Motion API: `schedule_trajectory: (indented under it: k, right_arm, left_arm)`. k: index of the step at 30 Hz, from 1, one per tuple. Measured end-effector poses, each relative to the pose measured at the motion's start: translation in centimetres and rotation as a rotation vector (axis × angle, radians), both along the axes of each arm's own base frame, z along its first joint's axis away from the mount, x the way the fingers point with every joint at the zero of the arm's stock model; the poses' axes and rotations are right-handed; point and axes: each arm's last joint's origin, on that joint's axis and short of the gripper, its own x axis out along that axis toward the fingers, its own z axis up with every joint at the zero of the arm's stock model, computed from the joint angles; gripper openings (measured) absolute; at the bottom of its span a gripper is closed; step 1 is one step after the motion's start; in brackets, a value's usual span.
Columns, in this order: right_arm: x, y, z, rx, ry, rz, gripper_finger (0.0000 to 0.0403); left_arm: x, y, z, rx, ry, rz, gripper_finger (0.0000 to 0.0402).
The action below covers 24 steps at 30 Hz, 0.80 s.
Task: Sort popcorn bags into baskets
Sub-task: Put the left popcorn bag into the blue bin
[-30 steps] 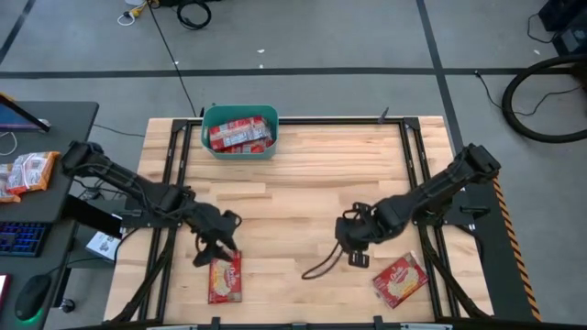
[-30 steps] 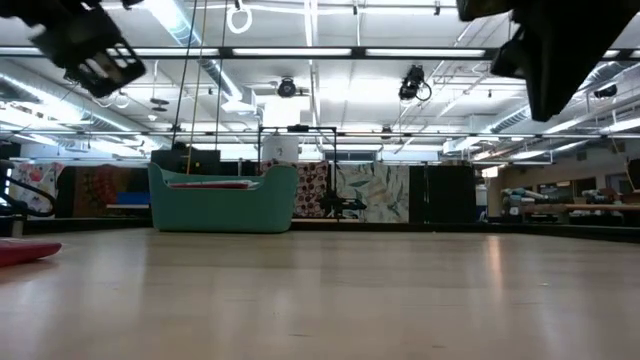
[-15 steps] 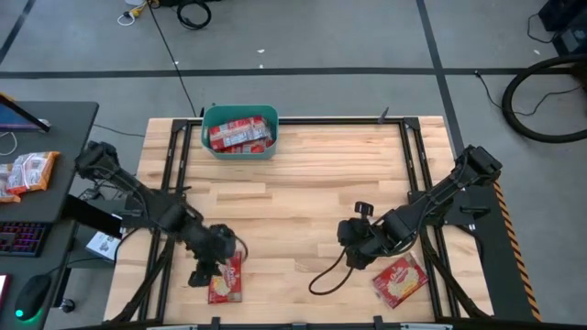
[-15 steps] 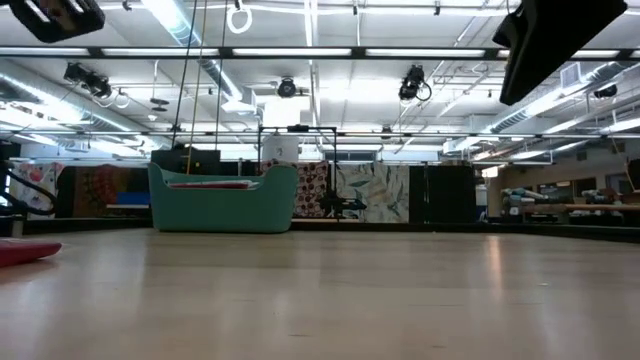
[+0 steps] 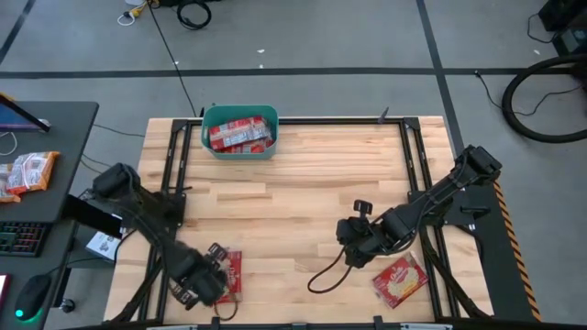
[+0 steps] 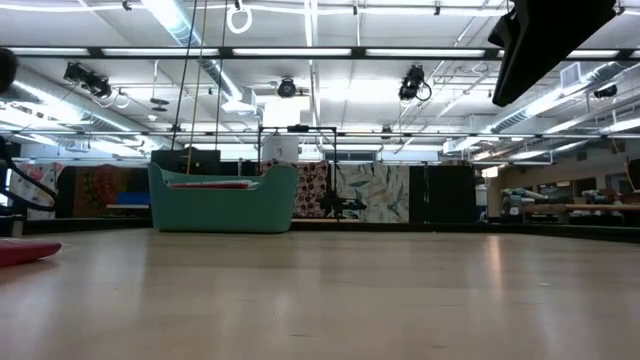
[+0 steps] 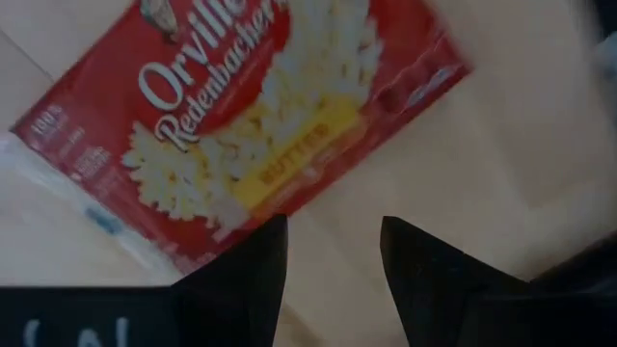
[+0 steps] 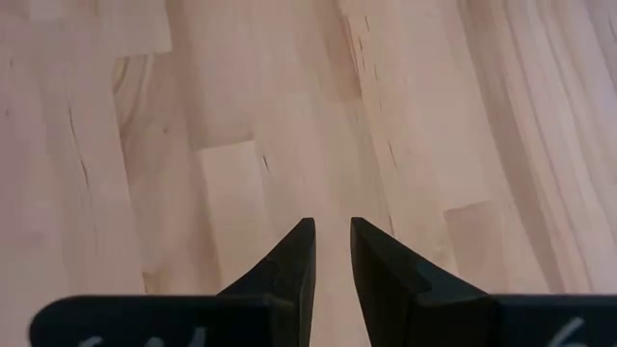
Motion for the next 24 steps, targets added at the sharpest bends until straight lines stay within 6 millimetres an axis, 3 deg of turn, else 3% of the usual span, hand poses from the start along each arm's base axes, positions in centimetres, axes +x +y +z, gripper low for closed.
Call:
schedule_trajectory:
  k: [6, 13, 20, 24]
  right_arm:
    - [0.4, -0.7, 0.0, -0.019, 0.009, 0.009, 0.0074]
    - [0.9, -1.5, 0.0, -0.018, 0.018, 0.012, 0.0074]
    - [1.1, -1.7, 0.0, -0.013, 0.023, 0.026, 0.0074]
    - [1.1, -1.7, 0.0, -0.01, 0.023, 0.03, 0.0074]
  left_arm:
    - [-1.7, -2.2, -1.6, 0.185, -0.169, -0.217, 0.0172]
    - [-2.9, -3.6, -4.0, 0.356, -0.23, -0.452, 0.0172]
    - [-1.4, -3.3, -5.6, 0.49, -0.289, -0.477, 0.0172]
    - [0.5, -1.9, -6.1, 0.567, -0.348, -0.42, 0.0172]
